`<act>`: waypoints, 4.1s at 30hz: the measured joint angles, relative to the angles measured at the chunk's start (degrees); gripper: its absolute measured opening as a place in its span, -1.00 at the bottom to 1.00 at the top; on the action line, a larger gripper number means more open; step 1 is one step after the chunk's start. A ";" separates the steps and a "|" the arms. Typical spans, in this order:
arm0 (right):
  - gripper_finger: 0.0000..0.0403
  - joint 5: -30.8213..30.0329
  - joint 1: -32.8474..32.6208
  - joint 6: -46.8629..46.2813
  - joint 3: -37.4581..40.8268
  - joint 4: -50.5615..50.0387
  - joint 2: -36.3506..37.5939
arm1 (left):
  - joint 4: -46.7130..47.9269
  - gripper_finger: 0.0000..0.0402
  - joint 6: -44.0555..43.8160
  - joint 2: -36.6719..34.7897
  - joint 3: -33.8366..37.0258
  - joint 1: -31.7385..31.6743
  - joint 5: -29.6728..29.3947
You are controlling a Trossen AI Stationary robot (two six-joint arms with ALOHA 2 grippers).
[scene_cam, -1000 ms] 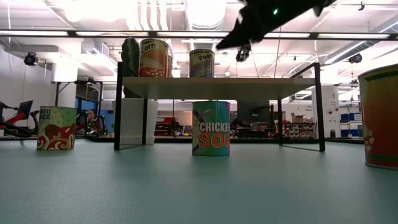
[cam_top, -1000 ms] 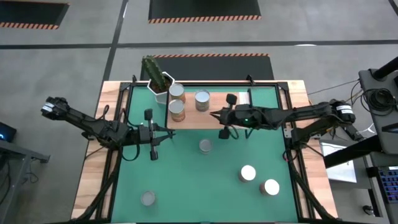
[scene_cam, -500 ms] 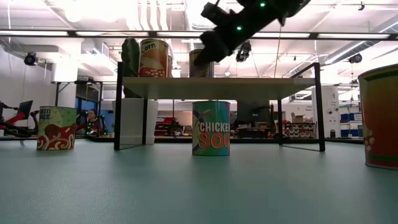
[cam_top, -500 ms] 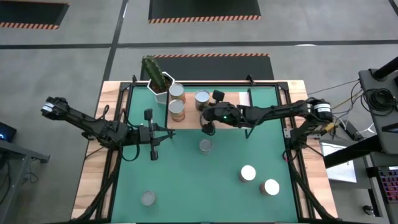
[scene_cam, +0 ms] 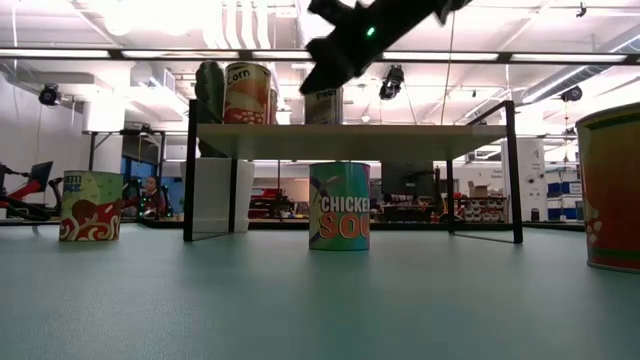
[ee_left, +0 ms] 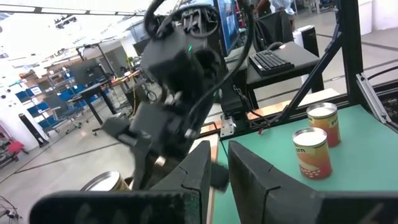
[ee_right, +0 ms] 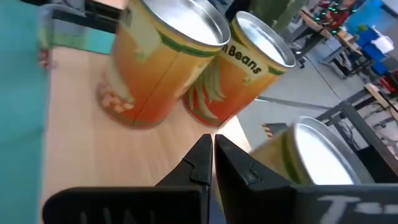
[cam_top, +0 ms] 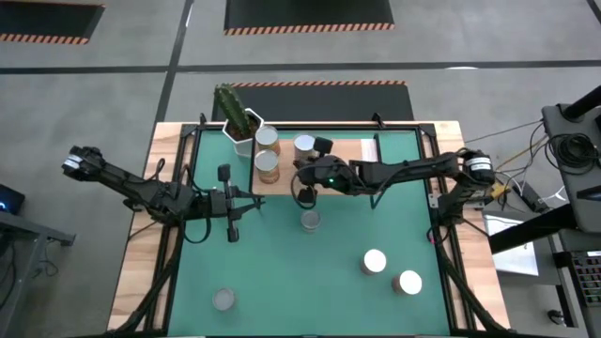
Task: Pick and place cans onto a shelf
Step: Put the canned peas on the shelf
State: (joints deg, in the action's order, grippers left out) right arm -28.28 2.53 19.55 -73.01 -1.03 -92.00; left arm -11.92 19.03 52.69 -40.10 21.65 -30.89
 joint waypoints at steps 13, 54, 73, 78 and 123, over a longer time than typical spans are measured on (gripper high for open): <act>-0.96 9.05 -0.90 -3.57 9.18 1.26 13.99 | -0.02 -0.81 0.22 0.00 0.00 0.00 0.00; -0.96 11.90 11.63 -12.07 17.90 10.66 10.30 | -1.28 -0.81 0.62 0.00 0.00 -0.02 0.00; -0.96 18.37 11.66 -12.99 12.01 2.73 20.59 | -1.67 -0.81 1.25 0.00 0.00 -0.01 0.02; -0.96 21.41 11.76 -10.32 5.11 -0.76 16.30 | -1.75 -0.81 1.27 0.00 0.00 -0.02 0.02; -0.96 21.04 13.95 -3.04 -14.23 -16.27 1.94 | -1.76 -0.81 1.27 -0.01 0.00 0.00 0.02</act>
State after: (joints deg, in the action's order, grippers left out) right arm -7.24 16.48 16.52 -87.24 -17.30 -90.06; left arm -13.67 20.29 52.67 -40.10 21.65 -30.87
